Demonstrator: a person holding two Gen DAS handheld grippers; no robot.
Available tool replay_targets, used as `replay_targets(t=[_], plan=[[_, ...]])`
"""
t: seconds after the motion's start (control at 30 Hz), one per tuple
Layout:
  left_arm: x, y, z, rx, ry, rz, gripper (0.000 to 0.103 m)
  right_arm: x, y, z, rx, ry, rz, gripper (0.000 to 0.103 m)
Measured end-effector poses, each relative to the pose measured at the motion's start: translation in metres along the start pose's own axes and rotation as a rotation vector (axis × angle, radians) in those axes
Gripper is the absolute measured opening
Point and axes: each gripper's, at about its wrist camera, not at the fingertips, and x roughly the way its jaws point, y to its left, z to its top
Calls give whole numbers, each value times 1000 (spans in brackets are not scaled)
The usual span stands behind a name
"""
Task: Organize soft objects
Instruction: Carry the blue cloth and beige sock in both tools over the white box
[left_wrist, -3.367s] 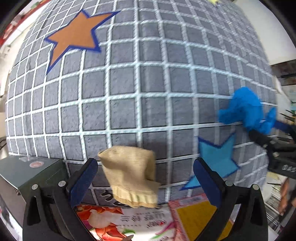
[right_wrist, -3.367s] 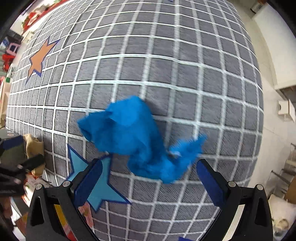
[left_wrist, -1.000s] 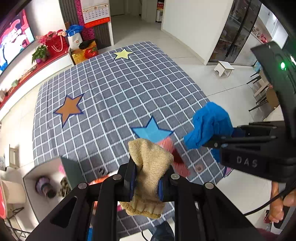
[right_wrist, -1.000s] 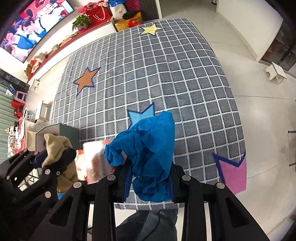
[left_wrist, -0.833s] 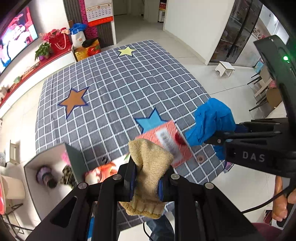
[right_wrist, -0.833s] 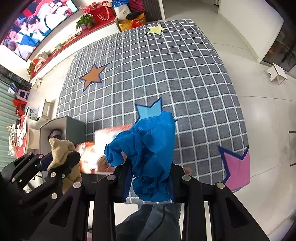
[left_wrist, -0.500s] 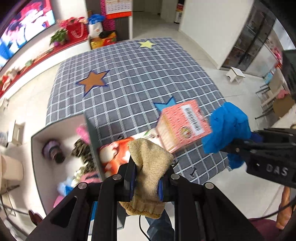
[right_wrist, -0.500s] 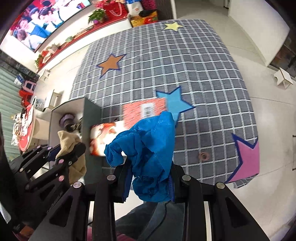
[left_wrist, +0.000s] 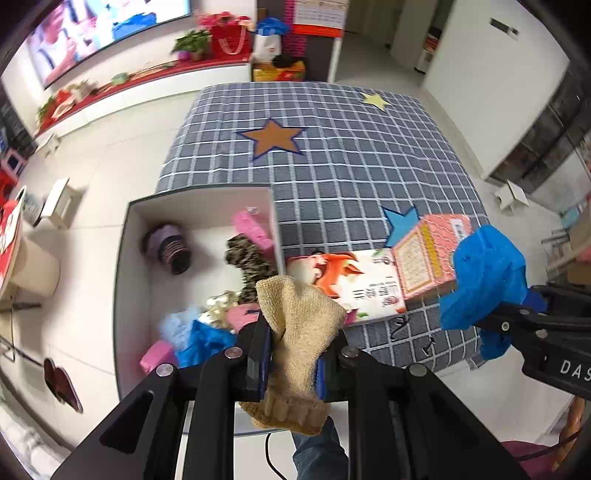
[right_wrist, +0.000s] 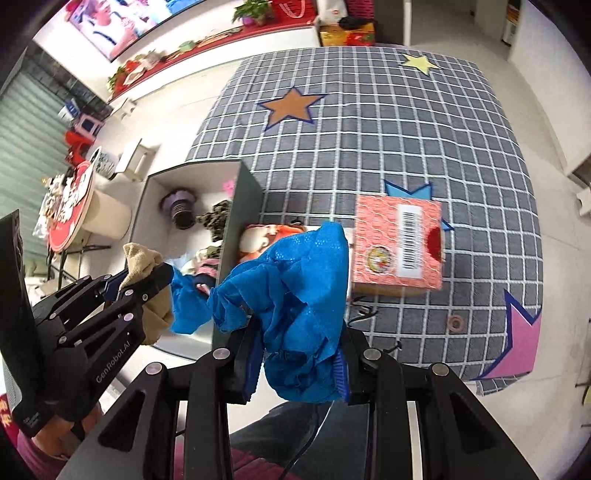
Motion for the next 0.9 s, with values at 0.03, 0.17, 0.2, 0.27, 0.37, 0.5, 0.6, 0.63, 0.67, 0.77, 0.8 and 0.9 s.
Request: replay_targets(t=[0.03, 0.17, 0.2, 0.27, 0.37, 0.5, 0.6, 0.63, 0.67, 0.77, 0.8, 0.9], plan=[[-1, 5, -1, -15, -2, 5, 20, 1, 4, 1, -13, 0, 1, 33], [-3, 22, -7, -70, -6, 20, 20, 4, 21, 3, -63, 7, 5, 33], [-3, 26, -8, -80, -6, 23, 20, 5, 26, 4, -77, 10, 6, 33], [-2, 32, -10, -102, -2, 30, 20, 8, 32, 6, -95, 16, 10, 33], [-2, 43, -14, -134, 2, 40, 20, 11, 42, 8, -124, 23, 14, 33], [-1, 53, -17, -163, 4, 50, 20, 15, 53, 11, -155, 31, 19, 33], [-1, 60, -19, -181, 6, 57, 20, 19, 61, 14, -175, 39, 22, 33], [-1, 62, -20, -187, 6, 59, 20, 19, 63, 14, -180, 40, 23, 33], [-2, 64, -20, -191, 6, 60, 20, 20, 66, 15, -187, 41, 23, 33], [0, 71, -22, -210, 8, 64, 20, 23, 72, 18, -206, 48, 22, 33], [0, 72, -22, -214, 9, 65, 20, 24, 74, 18, -212, 51, 22, 33], [2, 79, -25, -234, 16, 69, 21, 30, 86, 22, -243, 64, 22, 33]])
